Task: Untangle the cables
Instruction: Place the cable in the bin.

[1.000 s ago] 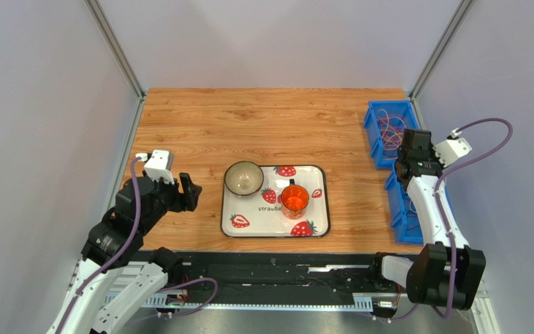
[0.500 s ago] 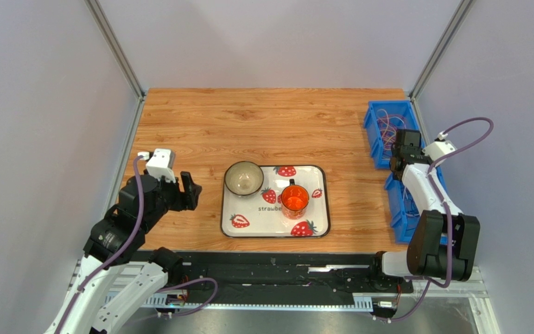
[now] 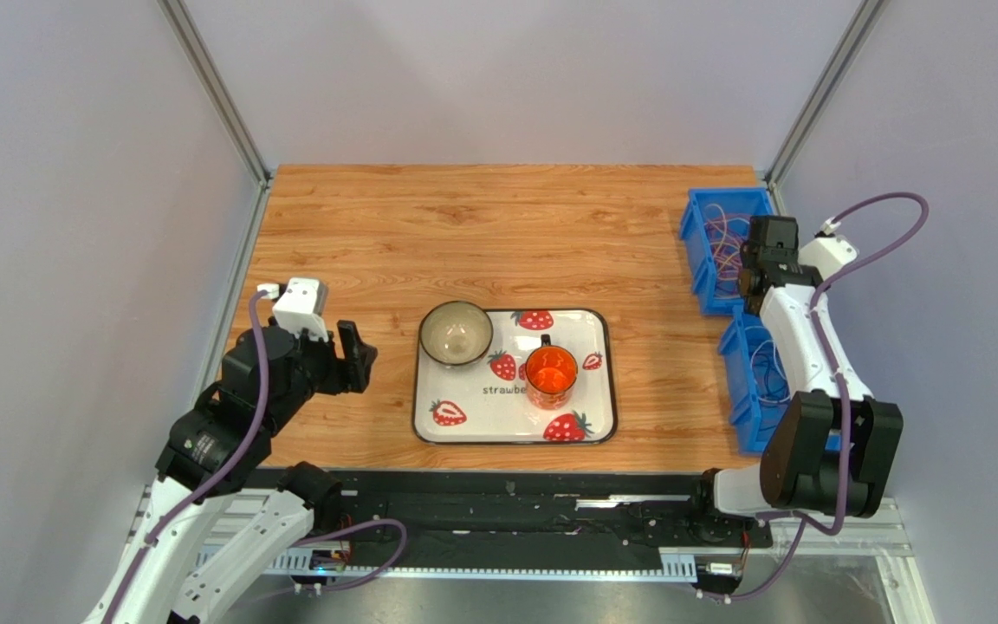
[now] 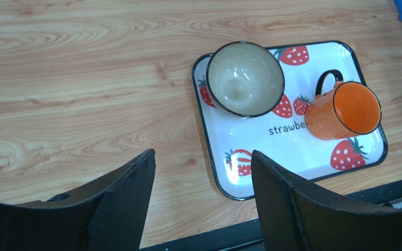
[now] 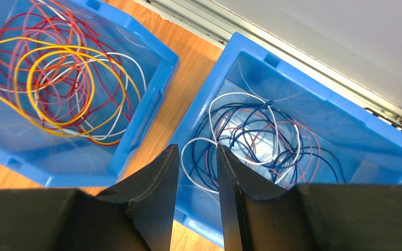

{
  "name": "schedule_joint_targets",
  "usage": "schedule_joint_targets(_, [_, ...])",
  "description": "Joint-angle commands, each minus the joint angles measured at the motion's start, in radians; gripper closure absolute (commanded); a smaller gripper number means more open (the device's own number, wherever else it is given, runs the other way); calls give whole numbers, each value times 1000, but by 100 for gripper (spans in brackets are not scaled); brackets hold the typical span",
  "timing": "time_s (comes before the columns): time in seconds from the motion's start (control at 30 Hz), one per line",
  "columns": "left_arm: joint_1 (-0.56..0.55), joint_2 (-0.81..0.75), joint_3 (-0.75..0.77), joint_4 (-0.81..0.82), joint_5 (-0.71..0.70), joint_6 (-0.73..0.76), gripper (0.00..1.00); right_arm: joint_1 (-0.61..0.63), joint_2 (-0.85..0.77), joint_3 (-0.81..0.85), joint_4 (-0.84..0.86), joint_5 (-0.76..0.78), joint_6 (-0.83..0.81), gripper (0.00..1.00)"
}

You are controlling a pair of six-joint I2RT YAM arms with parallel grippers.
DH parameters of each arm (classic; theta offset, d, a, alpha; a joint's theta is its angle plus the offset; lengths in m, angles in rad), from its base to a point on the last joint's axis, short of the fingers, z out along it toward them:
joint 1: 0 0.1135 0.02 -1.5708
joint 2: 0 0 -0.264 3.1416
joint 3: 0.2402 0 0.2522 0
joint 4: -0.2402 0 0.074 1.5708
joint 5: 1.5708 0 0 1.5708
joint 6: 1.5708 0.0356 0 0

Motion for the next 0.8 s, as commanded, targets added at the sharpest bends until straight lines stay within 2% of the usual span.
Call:
schedule_joint_targets(0.0, [-6,-12,6,11,-2,-5,25,0,-62,80,-49,-36,-47,63])
schedule_joint_targets(0.07, [-6,-14,6,11,-1,-7,25,0,-76,95,-58,-64,-58,63])
schedule_joint_targets(0.2, [-5,-14,7,11,1,-4,25,14,-125,83,-2,-240,-130,66])
schedule_joint_targets(0.37, [-5,-20,7,11,-2,-7,25,24,-177,52,51,-386,-187,67])
schedule_joint_targets(0.57, [-6,-30,7,11,-5,-7,25,44,-209,22,113,-533,-248,63])
schedule_joint_targets(0.77, [-5,-43,6,13,-4,-4,25,63,-271,-73,264,-788,-305,59])
